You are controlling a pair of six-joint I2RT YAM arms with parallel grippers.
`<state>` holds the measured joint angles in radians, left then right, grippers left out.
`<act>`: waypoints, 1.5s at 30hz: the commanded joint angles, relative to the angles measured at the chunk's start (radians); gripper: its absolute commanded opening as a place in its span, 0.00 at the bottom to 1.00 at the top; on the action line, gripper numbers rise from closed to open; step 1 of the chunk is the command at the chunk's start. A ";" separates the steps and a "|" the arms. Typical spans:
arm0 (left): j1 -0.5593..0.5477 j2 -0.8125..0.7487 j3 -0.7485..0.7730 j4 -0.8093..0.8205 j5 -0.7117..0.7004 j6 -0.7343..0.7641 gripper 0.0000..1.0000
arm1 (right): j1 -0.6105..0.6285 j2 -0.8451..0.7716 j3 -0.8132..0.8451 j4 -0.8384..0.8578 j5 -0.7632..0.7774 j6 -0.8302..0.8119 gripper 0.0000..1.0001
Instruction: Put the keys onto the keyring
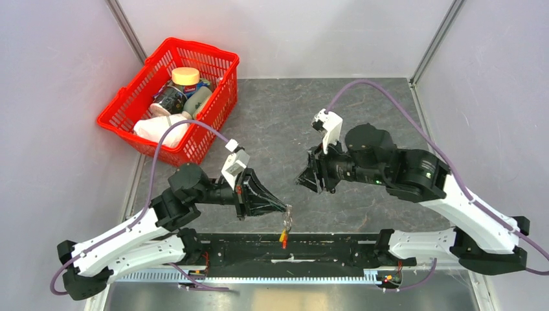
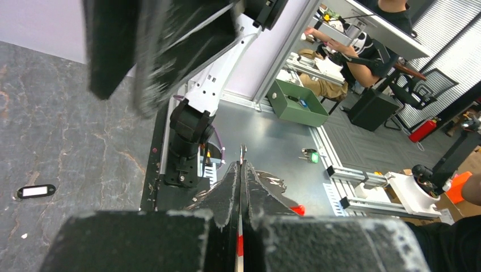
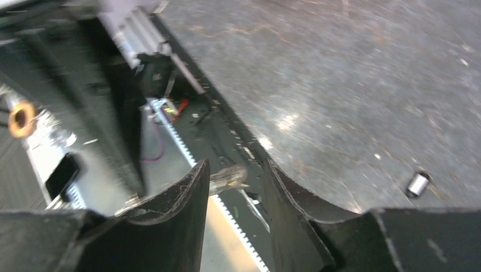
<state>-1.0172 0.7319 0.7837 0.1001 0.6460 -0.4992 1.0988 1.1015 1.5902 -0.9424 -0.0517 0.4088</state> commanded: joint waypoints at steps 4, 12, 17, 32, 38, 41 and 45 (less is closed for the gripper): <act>-0.003 -0.044 0.009 -0.051 -0.102 0.064 0.02 | -0.196 0.066 -0.158 -0.048 0.129 0.086 0.45; -0.002 -0.070 0.033 -0.191 -0.231 0.131 0.02 | -0.344 0.148 -0.370 0.044 0.149 0.127 0.48; -0.003 -0.080 0.031 -0.232 -0.311 0.158 0.02 | -0.403 0.205 -0.452 0.126 0.157 0.144 0.48; -0.003 -0.109 0.006 -0.232 -0.316 0.157 0.02 | -0.507 0.452 -0.487 0.205 0.199 0.167 0.51; -0.002 -0.106 0.002 -0.234 -0.316 0.149 0.02 | -0.508 0.495 -0.516 0.245 0.237 0.225 0.52; -0.003 -0.102 -0.003 -0.228 -0.314 0.143 0.02 | -0.507 0.504 -0.529 0.252 0.256 0.246 0.53; -0.003 -0.090 -0.004 -0.228 -0.306 0.137 0.02 | -0.507 0.525 -0.542 0.267 0.265 0.272 0.54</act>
<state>-1.0168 0.6353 0.7784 -0.1818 0.3336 -0.3695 0.5926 1.6070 1.0649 -0.7166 0.1638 0.6296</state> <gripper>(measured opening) 0.022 0.536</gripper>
